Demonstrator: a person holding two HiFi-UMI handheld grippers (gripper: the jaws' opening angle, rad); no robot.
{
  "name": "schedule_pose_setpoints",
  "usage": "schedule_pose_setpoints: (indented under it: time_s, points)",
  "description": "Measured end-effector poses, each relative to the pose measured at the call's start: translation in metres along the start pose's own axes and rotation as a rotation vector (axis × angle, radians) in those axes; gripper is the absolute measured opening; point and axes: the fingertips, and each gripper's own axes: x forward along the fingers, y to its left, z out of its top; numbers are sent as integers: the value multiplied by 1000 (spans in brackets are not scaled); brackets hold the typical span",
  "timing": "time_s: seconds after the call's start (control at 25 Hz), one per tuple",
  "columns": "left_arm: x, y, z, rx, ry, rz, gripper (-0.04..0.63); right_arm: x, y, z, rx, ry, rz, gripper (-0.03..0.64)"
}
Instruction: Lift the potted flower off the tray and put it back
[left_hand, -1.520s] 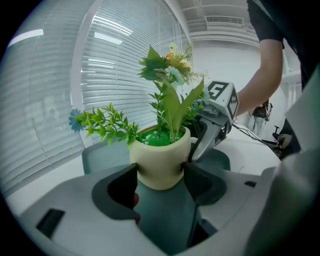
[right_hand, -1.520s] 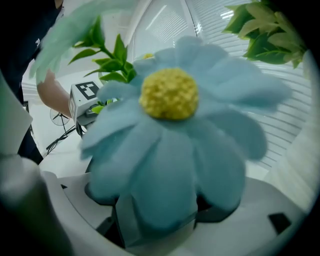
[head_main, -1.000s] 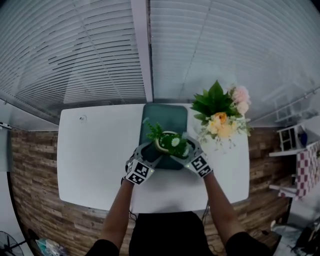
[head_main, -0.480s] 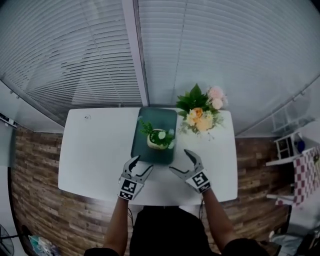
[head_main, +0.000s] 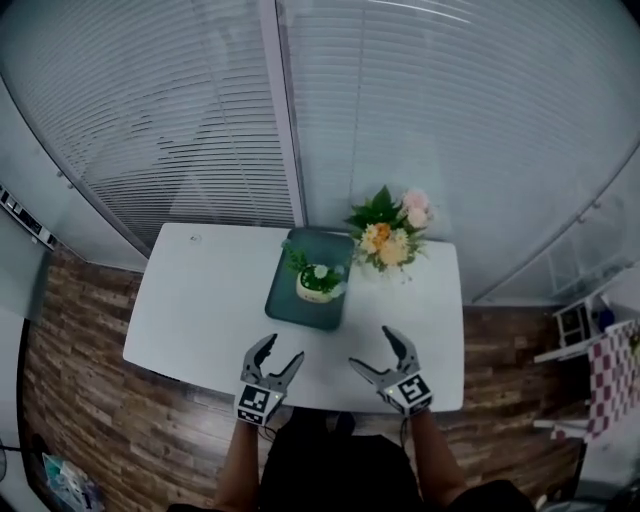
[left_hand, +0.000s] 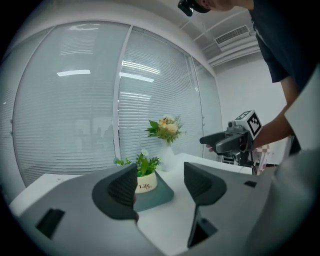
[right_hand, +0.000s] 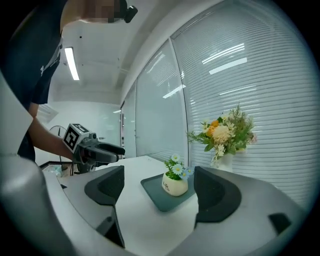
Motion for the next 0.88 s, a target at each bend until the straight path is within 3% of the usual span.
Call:
schedule_pose_setpoints:
  time_s: [0.32, 0.48, 0.64, 0.88]
  points:
    - [-45, -34, 7, -37, -30, 74, 285, -52, 5, 9, 57, -78, -10, 397]
    - [-61, -47, 11, -107, -37, 113, 285, -73, 11, 16, 58, -89, -4, 397]
    - [-74, -56, 19, -101, -56, 134, 285, -88, 15, 19, 41, -110, 6, 397]
    - [-85, -59, 39, -213, -131, 142, 285, -96, 20, 16, 31, -123, 1, 397]
